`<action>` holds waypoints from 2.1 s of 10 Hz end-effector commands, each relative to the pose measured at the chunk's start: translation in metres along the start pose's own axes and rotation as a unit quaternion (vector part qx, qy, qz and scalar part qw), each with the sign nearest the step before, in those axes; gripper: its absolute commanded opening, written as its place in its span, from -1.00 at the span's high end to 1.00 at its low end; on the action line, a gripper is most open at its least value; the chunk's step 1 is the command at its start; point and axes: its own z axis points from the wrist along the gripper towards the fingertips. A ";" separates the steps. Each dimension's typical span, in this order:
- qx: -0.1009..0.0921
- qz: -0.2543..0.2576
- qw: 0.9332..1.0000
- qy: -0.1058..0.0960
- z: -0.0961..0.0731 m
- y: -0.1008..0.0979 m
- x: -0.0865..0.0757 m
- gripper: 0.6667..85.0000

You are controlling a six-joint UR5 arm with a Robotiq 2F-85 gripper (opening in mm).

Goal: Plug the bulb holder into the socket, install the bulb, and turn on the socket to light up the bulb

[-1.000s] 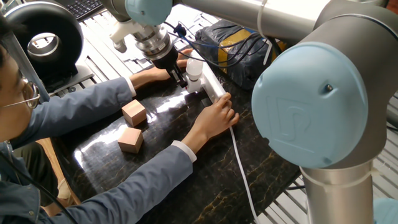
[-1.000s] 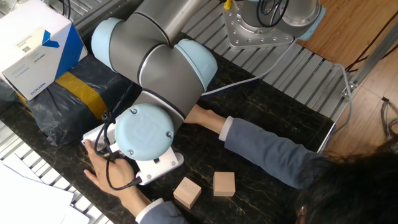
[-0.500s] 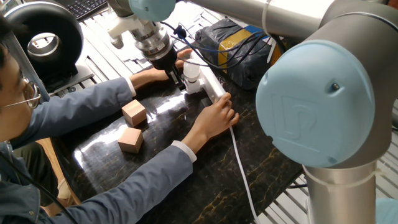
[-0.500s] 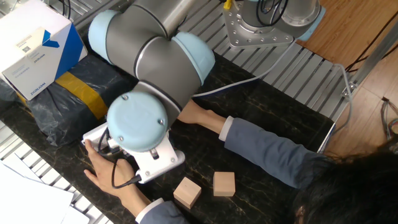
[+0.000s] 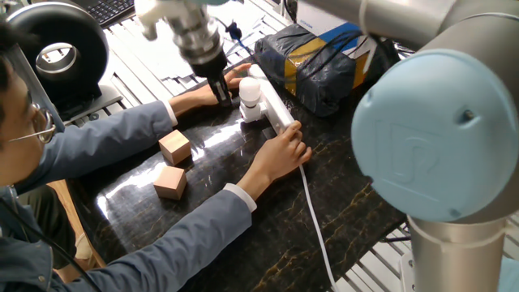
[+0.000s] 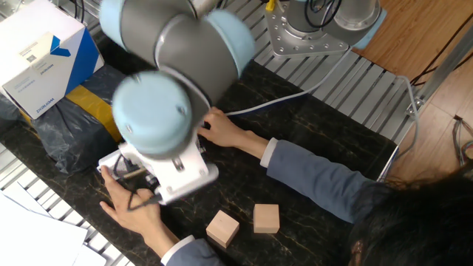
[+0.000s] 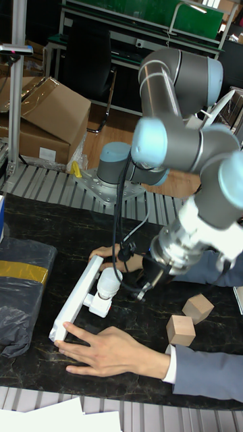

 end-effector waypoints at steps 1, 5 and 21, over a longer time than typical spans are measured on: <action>0.031 -0.012 0.997 -0.067 -0.050 -0.020 -0.001 0.68; 0.032 -0.071 0.990 -0.120 -0.081 -0.022 0.004 -0.19; 0.036 -0.085 0.989 -0.117 -0.031 -0.013 0.059 -0.63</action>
